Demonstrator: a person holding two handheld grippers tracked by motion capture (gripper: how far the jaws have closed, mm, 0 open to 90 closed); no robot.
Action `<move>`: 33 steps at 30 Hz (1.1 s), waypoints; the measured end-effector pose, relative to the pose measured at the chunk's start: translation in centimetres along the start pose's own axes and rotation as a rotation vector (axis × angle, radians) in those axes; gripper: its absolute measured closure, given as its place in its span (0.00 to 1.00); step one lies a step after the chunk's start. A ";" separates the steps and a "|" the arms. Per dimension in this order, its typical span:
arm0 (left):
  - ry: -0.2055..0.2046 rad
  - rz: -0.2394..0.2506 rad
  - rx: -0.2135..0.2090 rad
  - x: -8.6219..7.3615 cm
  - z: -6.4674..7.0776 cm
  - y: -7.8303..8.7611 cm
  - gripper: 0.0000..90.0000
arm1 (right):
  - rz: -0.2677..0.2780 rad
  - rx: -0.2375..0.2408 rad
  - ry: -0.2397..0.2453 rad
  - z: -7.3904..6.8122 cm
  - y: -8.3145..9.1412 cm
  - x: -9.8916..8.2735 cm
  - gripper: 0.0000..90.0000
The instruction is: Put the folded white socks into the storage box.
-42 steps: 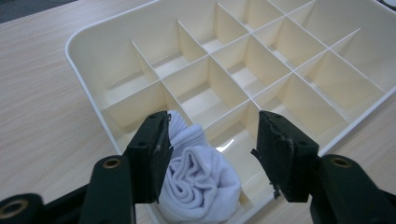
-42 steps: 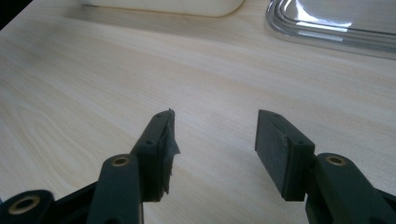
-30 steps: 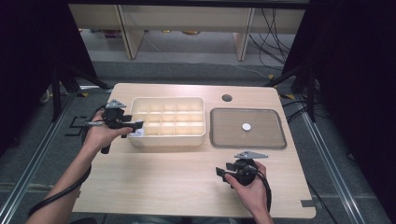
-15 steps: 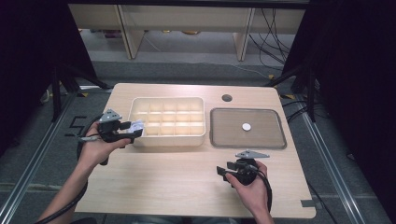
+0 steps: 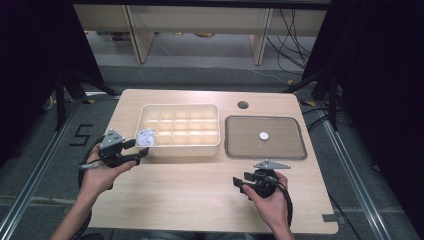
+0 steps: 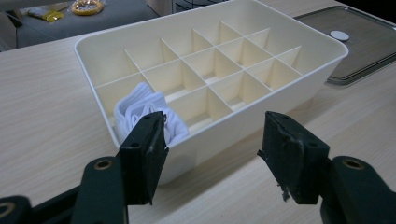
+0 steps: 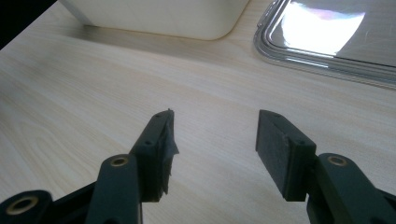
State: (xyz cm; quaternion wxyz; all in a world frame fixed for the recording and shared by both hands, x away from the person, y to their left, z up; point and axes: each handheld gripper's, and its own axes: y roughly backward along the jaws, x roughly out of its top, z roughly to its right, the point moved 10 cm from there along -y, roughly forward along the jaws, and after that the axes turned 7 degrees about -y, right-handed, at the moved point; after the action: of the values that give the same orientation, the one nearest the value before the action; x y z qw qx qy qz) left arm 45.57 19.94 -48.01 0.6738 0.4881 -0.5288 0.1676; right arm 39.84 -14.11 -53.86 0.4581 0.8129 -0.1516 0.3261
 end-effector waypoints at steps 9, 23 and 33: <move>0.039 0.048 0.025 -1.9 0.8 0.5 0.44 | -0.004 0.011 -0.004 -0.3 -0.2 -0.1 0.53; 0.086 0.078 0.061 -5.0 1.4 0.2 0.45 | -0.011 0.018 -0.011 -0.6 -0.4 -0.5 0.53; 0.097 0.077 0.055 -6.5 2.0 -0.3 0.45 | -0.010 0.029 -0.033 -0.8 -0.5 -0.7 0.53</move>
State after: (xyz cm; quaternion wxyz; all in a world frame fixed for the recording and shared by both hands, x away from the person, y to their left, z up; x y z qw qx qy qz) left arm 42.20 19.95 -53.92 0.6780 0.4771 -0.5091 0.2313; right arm 39.28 -13.16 -54.34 0.4453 0.8255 -0.1502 0.3127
